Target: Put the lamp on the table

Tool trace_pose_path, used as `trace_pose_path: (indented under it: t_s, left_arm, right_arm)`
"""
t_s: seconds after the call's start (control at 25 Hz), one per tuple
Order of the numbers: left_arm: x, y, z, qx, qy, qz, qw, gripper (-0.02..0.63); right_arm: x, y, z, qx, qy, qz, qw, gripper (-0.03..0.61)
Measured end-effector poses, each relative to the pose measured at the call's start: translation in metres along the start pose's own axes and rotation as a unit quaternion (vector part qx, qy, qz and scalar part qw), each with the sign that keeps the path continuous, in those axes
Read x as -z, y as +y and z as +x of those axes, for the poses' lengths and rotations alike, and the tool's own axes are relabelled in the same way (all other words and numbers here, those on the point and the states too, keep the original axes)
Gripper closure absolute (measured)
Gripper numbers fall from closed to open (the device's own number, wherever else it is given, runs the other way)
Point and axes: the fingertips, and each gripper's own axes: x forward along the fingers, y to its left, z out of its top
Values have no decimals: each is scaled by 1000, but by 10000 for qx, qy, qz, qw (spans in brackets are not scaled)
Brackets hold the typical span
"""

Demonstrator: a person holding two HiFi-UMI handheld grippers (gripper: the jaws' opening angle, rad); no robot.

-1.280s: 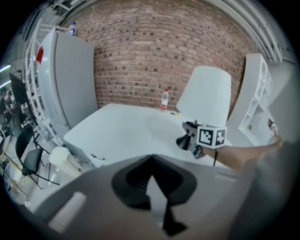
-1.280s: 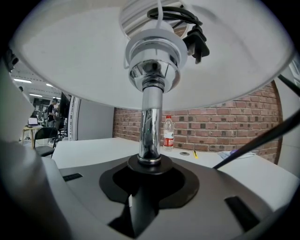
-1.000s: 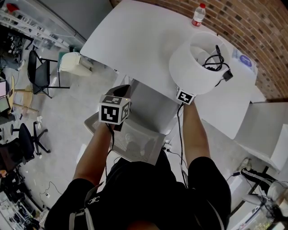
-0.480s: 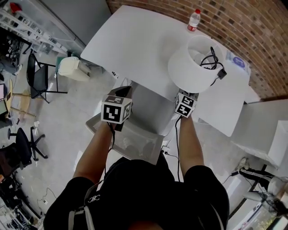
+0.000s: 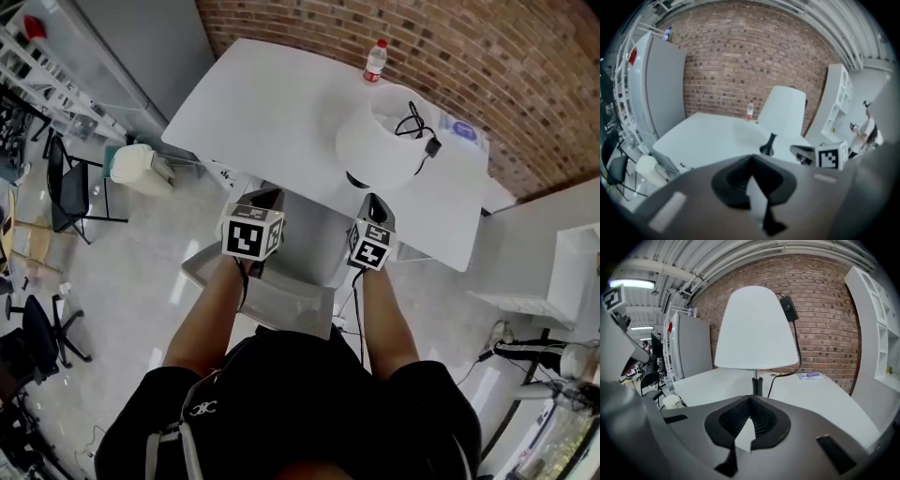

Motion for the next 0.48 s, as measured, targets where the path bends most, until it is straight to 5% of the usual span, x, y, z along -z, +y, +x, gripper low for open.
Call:
trace_pose_path:
  t_s: [0.48]
  left_arm:
    - [-33,-38,-25,467,-563,406,9965,615]
  right_arm:
    - [-80,48,-94,-381,-17,264,9989,580]
